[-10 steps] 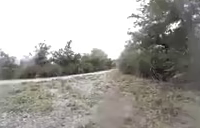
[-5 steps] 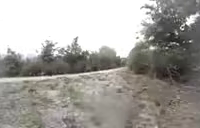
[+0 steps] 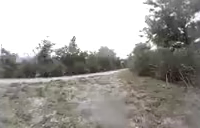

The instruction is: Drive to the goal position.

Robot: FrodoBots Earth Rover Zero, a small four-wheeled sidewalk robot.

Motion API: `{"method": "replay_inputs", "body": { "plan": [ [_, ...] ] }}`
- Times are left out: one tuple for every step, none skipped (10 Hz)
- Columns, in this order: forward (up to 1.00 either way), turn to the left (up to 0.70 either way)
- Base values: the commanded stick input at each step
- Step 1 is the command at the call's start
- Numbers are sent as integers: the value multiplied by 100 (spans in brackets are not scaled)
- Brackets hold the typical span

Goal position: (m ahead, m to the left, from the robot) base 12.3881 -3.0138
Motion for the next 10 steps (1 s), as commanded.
{"method": "replay_inputs", "body": {
  "plan": [
    [100,0],
    [100,0],
    [100,0],
    [100,0],
    [100,0],
    [100,0],
    [100,0],
    [100,0],
    [100,0],
    [100,0]
  ]
}}
